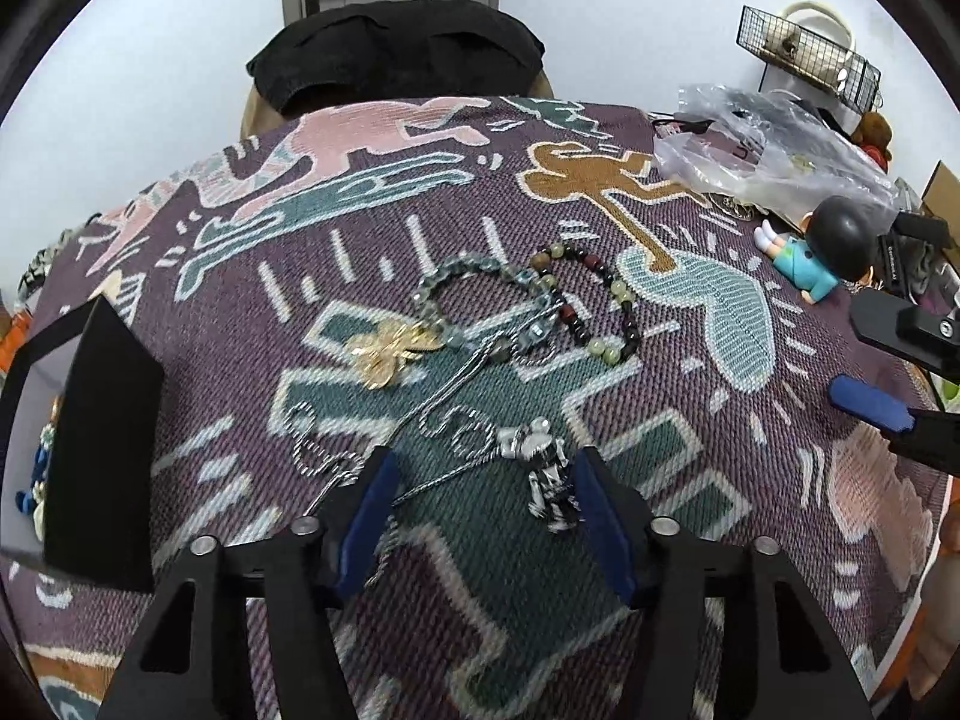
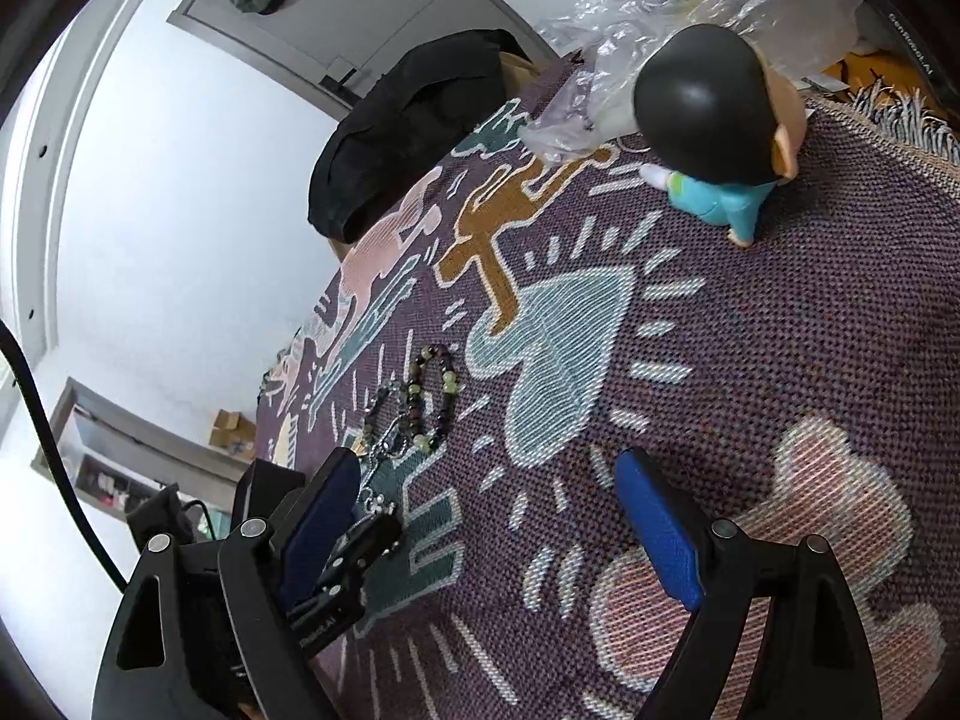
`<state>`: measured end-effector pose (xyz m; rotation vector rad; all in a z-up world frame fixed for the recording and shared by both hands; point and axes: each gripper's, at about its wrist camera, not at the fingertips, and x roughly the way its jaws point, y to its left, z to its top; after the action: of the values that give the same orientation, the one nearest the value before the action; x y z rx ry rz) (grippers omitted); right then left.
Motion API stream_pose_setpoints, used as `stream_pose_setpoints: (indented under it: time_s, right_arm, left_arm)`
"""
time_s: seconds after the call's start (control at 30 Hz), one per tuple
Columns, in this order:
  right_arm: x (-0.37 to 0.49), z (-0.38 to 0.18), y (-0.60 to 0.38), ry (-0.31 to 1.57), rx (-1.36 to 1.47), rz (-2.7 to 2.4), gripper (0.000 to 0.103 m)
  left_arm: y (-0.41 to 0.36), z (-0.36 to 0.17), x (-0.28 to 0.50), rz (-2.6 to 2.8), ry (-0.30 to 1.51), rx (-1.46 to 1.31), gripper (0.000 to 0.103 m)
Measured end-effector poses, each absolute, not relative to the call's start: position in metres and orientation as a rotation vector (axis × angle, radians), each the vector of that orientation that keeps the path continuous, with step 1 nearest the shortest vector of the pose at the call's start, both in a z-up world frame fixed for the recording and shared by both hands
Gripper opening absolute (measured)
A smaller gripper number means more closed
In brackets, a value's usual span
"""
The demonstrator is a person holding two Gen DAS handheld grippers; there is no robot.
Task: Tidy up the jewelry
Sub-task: 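Reach the left tool to the silver robot charm chain on the pile, then grasp the silver robot charm chain with the left tool and lift it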
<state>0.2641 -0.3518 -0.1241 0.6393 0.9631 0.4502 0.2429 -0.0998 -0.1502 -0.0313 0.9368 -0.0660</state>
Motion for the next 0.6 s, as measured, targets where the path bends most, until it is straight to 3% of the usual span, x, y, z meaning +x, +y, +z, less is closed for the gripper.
stream_pose_setpoints:
  time_s: [0.13,0.47,0.6]
  right_arm:
    - [0.262,-0.123,-0.341,0.968,0.619,0.472,0.087]
    - [0.261,-0.121,-0.329,0.968,0.595,0.481,0.087]
    - [0.261,-0.122,-0.334,0.971,0.600,0.468,0.087]
  left_arm:
    - [-0.087,-0.149,0.237,-0.068,0.942,-0.074,0.043]
    - [-0.097,-0.148,0.244,-0.126,0.935,-0.090,0.042]
    - [-0.098,-0.150,0.247,-0.116,0.925,-0.075,0.023]
